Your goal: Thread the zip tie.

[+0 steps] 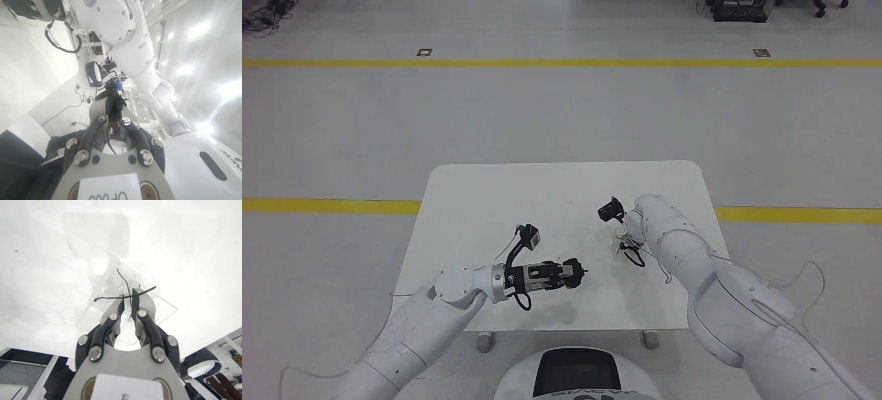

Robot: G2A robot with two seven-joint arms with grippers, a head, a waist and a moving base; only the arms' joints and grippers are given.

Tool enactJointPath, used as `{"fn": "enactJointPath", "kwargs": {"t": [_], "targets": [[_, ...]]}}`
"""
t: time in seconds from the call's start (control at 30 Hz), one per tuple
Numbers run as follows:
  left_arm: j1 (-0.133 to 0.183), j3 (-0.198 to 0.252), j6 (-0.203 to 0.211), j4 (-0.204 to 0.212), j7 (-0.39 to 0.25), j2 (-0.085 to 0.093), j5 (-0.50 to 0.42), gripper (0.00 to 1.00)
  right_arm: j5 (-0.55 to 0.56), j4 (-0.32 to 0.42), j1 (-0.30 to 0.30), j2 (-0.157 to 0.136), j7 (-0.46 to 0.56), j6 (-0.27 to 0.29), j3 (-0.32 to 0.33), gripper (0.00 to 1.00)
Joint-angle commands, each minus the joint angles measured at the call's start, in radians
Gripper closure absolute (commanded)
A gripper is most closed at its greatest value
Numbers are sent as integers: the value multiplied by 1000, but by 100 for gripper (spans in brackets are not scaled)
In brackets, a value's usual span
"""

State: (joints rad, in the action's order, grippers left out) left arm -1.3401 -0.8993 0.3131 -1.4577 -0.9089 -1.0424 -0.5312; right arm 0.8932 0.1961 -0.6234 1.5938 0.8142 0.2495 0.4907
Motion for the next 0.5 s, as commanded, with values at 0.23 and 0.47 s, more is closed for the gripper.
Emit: {"fn": "enactJointPath", "kwargs": {"t": [0.23,0.47], "targets": [[0,0,0,0,0,0,0,100,14,0,-1,2,-25,3,4,91],[0,0,0,0,0,0,0,100,24,-2,-5,4,-31,9,6,90]]}}
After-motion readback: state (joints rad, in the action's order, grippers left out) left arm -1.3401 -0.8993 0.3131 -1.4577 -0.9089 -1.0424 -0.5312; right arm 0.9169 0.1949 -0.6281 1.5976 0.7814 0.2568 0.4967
